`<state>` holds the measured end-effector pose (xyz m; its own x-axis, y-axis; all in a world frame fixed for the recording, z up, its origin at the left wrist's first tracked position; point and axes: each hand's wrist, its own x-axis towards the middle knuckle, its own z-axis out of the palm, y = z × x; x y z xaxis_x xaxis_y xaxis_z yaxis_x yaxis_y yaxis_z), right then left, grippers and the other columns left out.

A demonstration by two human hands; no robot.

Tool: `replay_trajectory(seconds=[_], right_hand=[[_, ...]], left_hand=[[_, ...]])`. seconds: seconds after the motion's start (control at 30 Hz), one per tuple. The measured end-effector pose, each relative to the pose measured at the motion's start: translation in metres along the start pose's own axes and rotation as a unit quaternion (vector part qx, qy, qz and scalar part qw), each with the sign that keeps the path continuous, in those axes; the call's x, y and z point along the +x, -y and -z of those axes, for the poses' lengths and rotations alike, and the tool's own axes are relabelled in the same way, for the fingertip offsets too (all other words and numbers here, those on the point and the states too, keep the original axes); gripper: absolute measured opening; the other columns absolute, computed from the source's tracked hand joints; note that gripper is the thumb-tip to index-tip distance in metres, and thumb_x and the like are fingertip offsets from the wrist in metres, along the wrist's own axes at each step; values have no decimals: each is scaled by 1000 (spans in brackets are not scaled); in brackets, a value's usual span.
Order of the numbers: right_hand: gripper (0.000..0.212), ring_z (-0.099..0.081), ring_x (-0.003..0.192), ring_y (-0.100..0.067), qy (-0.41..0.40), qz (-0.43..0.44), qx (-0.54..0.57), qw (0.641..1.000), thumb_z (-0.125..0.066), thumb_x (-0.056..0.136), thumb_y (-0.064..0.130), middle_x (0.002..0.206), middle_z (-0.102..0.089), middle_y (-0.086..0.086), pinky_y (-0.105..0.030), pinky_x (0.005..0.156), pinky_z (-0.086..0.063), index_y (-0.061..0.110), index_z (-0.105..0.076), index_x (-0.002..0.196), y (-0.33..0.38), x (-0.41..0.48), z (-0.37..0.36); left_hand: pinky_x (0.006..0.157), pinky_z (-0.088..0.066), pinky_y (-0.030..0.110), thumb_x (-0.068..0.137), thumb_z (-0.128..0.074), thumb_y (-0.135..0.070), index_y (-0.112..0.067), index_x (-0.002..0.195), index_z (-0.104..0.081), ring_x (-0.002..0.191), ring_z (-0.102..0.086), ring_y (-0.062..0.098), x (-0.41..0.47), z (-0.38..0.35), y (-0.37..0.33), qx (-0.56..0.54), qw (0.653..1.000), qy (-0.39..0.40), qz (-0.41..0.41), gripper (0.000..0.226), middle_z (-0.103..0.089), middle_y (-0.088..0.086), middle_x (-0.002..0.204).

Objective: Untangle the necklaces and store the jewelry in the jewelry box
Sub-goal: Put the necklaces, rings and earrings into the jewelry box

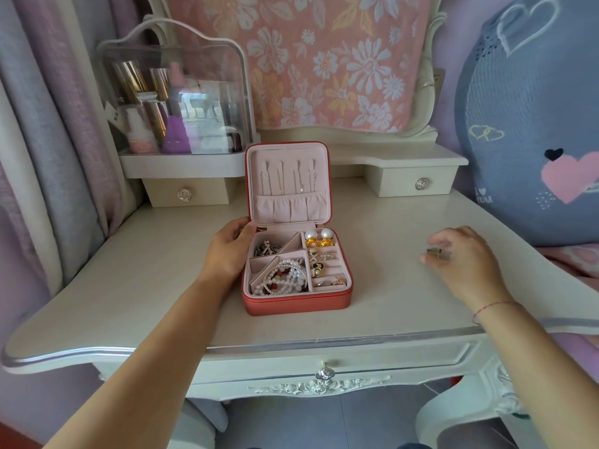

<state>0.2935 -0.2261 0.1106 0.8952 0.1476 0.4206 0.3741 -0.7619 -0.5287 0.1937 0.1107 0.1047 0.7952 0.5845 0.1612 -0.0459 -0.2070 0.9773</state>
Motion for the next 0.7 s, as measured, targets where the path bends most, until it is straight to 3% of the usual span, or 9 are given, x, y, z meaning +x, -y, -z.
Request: replay_trajectory(seconds=[0.17,0.47,0.57,0.7], right_hand=[[14,-60,74,-22,4,-30,35,999,-78,74,10,80,-65,-3,-34,76,-49,18,-68,76,-10,-2,-1],[8,-56,77,-21,22,-4,-28,999,-70,81,5,86,-60,-2,-25,72,-37,12,-75,82,-13,0,-1],[9,-60,80,-26,25,11,-37,999,-69,80,1,93,-67,-9,-28,74,-42,8,-75,82,-12,-1,0],[10,-64,80,-34,-34,58,-43,997,-68,81,-2,91,-70,-14,-36,75,-50,5,-75,83,-7,-9,-2]], left_hand=[[97,-50,48,94,-57,-30,-30,94,-73,100,-68,21,1,0,3,9,1000,2,-6,16,-75,-3,98],[98,-50,44,97,-55,-25,-28,98,-70,102,-67,19,-2,-2,-2,13,1000,-6,-8,16,-73,-2,102],[98,-50,42,98,-53,-24,-27,99,-69,101,-66,19,-2,-2,-3,23,1000,-10,-9,16,-73,-2,102],[97,-51,42,97,-54,-23,-34,89,-68,97,-67,17,-4,-2,-5,21,1000,-14,-9,20,-73,-5,97]])
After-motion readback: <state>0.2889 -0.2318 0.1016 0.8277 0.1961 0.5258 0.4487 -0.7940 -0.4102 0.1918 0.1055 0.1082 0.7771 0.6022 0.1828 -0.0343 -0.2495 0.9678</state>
